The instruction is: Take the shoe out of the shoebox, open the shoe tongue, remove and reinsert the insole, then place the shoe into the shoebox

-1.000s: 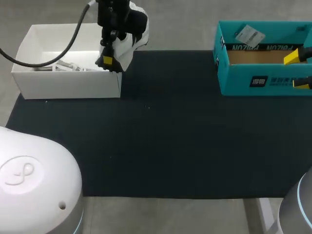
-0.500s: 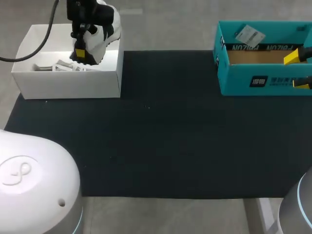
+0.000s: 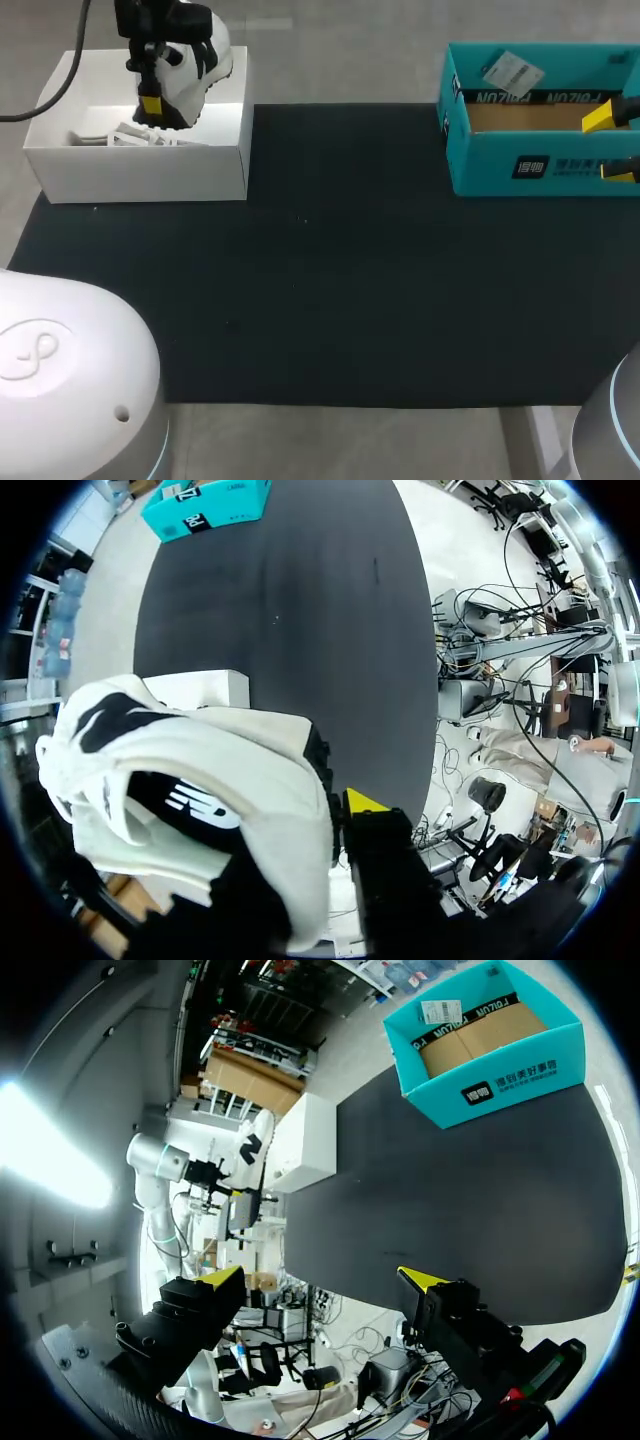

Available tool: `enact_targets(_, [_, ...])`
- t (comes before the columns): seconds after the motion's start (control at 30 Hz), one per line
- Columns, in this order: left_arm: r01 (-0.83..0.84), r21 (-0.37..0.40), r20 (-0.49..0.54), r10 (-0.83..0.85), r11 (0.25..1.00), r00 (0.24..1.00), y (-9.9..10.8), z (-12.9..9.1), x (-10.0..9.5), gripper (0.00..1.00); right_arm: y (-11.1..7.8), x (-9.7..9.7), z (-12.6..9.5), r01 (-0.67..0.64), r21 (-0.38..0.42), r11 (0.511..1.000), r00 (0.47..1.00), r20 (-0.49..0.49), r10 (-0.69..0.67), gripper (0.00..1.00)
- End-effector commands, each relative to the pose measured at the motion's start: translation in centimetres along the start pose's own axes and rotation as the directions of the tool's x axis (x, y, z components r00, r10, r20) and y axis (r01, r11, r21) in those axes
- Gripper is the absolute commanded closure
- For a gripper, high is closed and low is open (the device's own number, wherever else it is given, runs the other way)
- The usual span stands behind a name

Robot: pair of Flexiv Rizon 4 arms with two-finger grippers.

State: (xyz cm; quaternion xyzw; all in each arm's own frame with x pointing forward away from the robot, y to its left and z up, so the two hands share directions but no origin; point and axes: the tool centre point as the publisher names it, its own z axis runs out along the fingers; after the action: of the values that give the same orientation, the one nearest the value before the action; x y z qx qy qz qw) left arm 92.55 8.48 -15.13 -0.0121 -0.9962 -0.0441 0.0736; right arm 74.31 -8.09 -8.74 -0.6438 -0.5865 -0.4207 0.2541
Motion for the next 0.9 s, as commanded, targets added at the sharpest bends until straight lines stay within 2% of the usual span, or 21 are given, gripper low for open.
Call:
enact_targets(0.03, [-0.001,0.001,0.002,0.001,1.000,1.000,0.0,-0.1,0.0,1.00,0.0,0.0,0.1,-0.001,0.001,1.000,1.000,0.002,0.001,0.00])
enact_targets(0.2, [-0.006,0.000,0.003,0.006,1.000,1.000,0.0,0.0,0.0,1.00,0.0,0.0,0.1,-0.001,0.001,1.000,1.000,0.002,0.001,0.00])
enact_targets(0.33, [0.001,-0.045,0.023,0.000,0.999,1.000,0.8,0.7,-0.8,1.00,0.0,0.0,0.1,-0.001,0.001,1.000,1.000,0.002,0.001,0.00])
enact_targets(0.5, [0.023,-0.046,0.067,-0.020,0.999,0.998,2.6,1.1,-2.5,1.00,0.0,0.0,0.1,-0.001,0.001,1.000,1.000,0.002,0.001,0.00])
enact_targets(0.57, [0.046,-0.077,0.074,-0.040,0.996,0.996,3.5,1.4,-3.3,1.00,0.0,0.0,0.1,-0.001,0.001,1.000,1.000,0.002,0.001,0.00])
enact_targets(0.7, [0.038,-0.099,0.040,-0.035,0.994,0.999,5.3,1.6,-4.8,1.00,0.0,0.0,0.1,-0.001,0.001,1.000,1.000,0.002,0.001,0.00])
enact_targets(0.9, [0.106,-0.101,0.048,-0.101,0.989,0.994,8.6,1.5,-7.1,1.00,0.0,0.0,0.1,-0.001,0.001,1.000,1.000,0.002,0.001,0.00])
